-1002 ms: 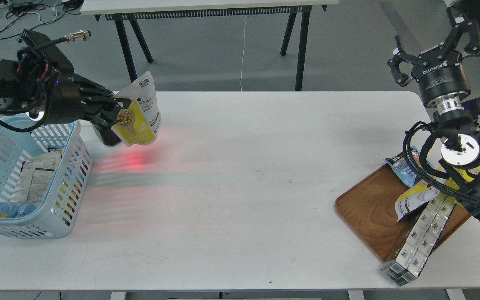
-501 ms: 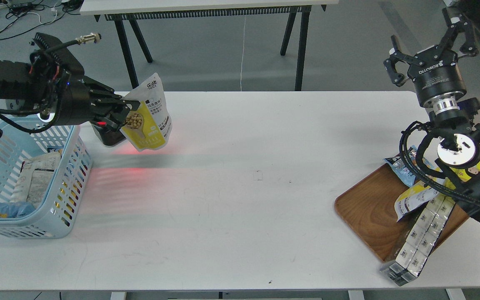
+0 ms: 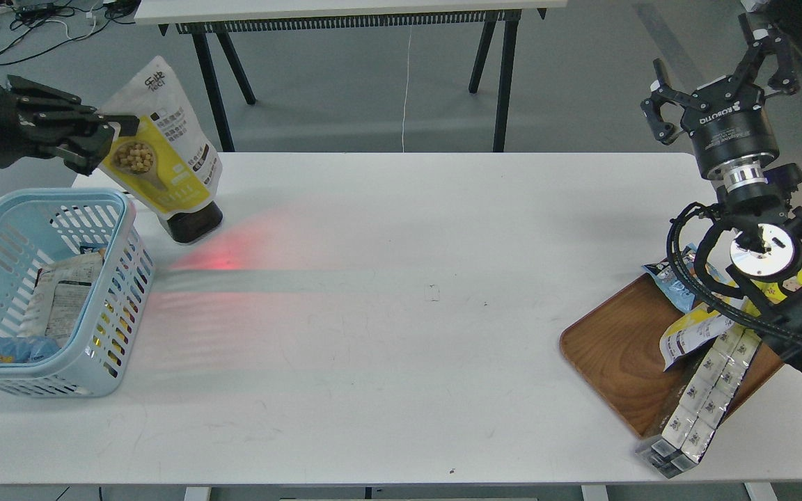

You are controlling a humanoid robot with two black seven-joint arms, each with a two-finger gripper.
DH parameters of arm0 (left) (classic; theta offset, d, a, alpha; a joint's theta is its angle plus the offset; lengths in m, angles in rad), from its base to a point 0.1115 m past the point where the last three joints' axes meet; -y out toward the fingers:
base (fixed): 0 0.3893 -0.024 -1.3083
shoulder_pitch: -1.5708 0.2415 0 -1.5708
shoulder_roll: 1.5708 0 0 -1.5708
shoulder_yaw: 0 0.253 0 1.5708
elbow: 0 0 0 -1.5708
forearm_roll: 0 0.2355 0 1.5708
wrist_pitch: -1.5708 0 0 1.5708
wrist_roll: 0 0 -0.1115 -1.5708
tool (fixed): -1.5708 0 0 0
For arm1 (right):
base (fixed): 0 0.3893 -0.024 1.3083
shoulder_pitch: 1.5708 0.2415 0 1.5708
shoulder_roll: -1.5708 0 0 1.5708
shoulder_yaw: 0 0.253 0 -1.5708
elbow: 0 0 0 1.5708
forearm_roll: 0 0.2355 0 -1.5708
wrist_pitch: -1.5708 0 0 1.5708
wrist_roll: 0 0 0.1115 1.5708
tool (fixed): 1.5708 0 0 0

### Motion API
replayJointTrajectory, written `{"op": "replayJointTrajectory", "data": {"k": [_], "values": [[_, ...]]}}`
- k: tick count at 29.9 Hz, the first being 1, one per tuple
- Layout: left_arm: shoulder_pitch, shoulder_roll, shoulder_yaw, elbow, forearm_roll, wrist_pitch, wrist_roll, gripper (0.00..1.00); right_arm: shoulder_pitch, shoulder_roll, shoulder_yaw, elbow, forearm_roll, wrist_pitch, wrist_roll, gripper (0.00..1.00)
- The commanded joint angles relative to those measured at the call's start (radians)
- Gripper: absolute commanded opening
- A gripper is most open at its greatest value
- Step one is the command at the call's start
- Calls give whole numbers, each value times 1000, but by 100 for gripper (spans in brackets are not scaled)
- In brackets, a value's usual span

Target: Scan snack and place in basket

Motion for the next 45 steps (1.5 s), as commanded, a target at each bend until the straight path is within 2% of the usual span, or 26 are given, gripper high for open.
{"op": "replayJointTrajectory", "data": {"k": [1, 13, 20, 28, 33, 45], "values": [[3, 68, 8, 2, -34, 0, -9, 1, 5, 8, -3, -1, 0, 0, 0, 99], [17, 145, 91, 74, -49, 0, -9, 2, 5, 8, -8, -1, 0, 2, 0, 99], [17, 146, 150, 134, -68, 0, -9, 2, 3, 8, -11, -1, -2, 2, 0, 99], [17, 145, 242, 137, -123, 0, -9, 2, 6, 6, -11, 0, 0, 2, 0, 99], [17, 134, 251, 135, -144, 0, -9, 2, 6, 5, -11, -1, -2, 2, 0, 99], [14, 116, 239, 132, -195, 0, -9, 21, 9, 5, -11, -1, -2, 2, 0, 99]]}}
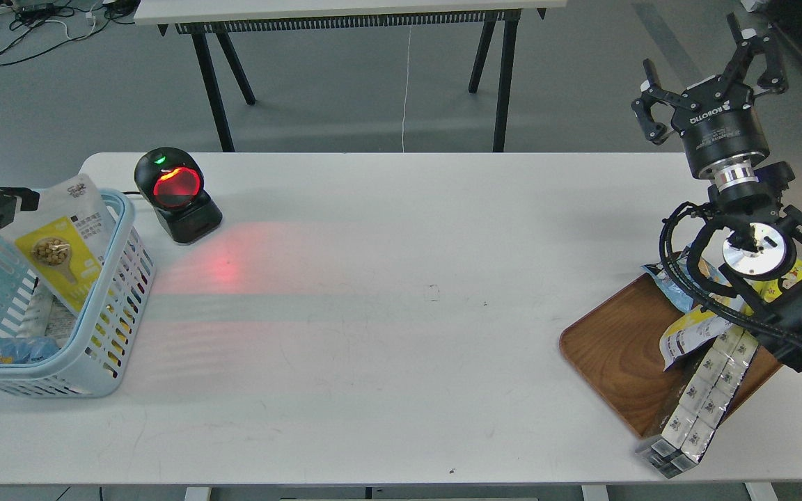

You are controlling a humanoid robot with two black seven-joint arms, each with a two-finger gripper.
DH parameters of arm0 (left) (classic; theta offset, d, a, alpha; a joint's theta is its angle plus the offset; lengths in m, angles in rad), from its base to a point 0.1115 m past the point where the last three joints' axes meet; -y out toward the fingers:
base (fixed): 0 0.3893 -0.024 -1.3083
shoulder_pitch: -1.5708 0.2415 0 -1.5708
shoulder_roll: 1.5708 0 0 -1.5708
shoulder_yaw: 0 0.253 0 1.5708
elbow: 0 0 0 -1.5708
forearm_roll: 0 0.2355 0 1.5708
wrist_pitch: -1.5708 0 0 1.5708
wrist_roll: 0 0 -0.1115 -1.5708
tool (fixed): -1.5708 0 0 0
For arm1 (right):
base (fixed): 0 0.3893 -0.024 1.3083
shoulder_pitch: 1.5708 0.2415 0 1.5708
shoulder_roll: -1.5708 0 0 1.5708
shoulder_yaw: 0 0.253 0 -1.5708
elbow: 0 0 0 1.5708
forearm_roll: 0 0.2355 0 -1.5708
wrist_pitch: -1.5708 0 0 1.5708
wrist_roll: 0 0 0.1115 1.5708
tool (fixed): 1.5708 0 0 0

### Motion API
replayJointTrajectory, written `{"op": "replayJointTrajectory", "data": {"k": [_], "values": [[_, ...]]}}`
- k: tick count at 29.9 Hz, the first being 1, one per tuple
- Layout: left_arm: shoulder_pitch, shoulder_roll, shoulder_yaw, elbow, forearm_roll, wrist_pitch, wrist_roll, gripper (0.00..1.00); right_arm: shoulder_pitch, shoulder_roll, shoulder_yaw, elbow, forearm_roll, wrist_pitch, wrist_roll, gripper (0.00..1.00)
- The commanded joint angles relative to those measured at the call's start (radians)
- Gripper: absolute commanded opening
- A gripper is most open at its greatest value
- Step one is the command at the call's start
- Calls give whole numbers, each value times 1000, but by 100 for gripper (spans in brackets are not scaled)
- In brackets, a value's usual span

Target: Scan snack and place in basket

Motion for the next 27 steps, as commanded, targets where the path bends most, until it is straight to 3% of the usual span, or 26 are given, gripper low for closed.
{"op": "replayJointTrajectory", "data": {"k": [1, 2, 5, 6, 14, 27], "values": [[-9, 0, -14, 2, -59, 0, 0, 26, 0, -3, 0, 1, 0, 0, 0, 99], [-14, -2, -20, 4, -100, 0, 0, 37, 0, -4, 0, 1, 0, 0, 0, 99], [-15, -34, -96, 41, -310, 0, 0, 94, 2, -8, 0, 1, 0, -1, 0, 99], [-15, -55, -125, 67, -394, 0, 0, 100, 2, -8, 0, 1, 0, -3, 0, 99], [-35, -196, -201, 154, -763, 0, 0, 100, 12, -17, 20, 3, 0, -6, 0, 99], [-37, -686, -267, 640, -1474, 0, 0, 100, 98, -35, 35, -3, 3, -6, 0, 99]]}}
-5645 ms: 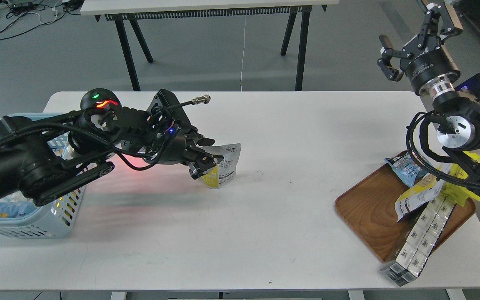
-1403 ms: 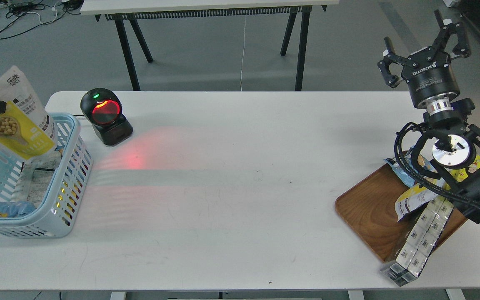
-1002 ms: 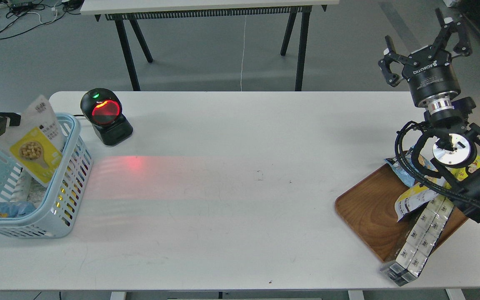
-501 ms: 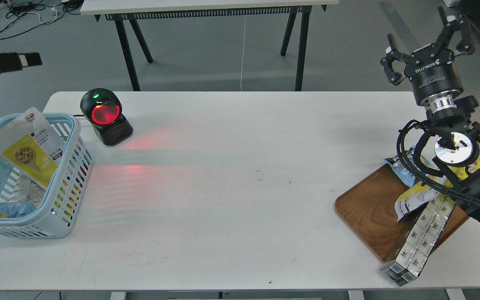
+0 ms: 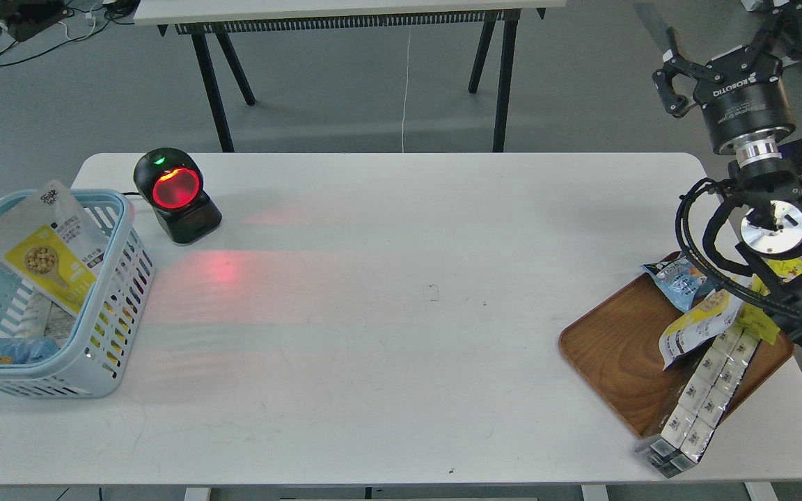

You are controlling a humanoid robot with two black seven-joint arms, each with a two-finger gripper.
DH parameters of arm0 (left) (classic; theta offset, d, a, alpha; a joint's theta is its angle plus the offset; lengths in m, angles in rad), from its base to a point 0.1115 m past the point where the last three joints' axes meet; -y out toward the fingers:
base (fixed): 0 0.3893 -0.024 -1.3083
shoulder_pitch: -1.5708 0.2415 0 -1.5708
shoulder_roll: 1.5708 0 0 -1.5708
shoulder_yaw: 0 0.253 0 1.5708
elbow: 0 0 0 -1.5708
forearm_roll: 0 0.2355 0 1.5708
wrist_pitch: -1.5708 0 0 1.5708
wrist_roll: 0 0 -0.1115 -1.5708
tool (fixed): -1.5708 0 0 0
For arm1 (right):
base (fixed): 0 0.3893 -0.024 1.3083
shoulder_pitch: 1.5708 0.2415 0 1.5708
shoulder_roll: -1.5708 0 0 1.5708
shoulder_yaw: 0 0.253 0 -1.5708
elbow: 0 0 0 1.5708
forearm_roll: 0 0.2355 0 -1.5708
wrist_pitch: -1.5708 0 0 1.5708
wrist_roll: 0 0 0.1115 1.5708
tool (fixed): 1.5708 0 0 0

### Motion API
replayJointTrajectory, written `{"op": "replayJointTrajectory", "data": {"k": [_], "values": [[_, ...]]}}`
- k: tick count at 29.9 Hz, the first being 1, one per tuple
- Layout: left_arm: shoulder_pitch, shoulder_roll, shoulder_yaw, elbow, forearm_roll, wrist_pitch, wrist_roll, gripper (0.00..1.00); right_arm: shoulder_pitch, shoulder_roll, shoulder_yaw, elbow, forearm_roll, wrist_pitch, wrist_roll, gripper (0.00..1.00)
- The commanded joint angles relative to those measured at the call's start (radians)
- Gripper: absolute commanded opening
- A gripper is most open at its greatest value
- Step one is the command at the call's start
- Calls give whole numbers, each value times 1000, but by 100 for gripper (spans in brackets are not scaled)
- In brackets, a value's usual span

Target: Scan snack and place in basket

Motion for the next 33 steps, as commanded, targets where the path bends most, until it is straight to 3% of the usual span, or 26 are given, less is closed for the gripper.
{"op": "replayJointTrajectory", "data": {"k": [1, 3, 7, 9, 13, 22, 33], "values": [[-1, -118, -12, 127, -158, 0, 0, 100, 28, 1, 17, -10, 4, -7, 0, 99], [-1, -185, -45, 192, -250, 0, 5, 100, 28, 12, 51, -35, 11, -7, -4, 99], [-1, -299, -130, 314, -394, 0, 123, 100, 28, 53, 122, -88, 22, -8, -90, 99], [1, -339, -174, 350, -442, 0, 143, 100, 29, 76, 136, -120, 24, -5, -111, 99], [8, -400, -216, 388, -496, 0, 145, 100, 29, 92, 139, -170, 24, 3, -131, 99], [99, -522, -231, 404, -614, 0, 143, 100, 25, 115, 125, -171, 24, 8, -131, 99], [158, -531, -234, 404, -617, 0, 136, 100, 29, 115, 119, -165, 21, 8, -133, 99]]}}
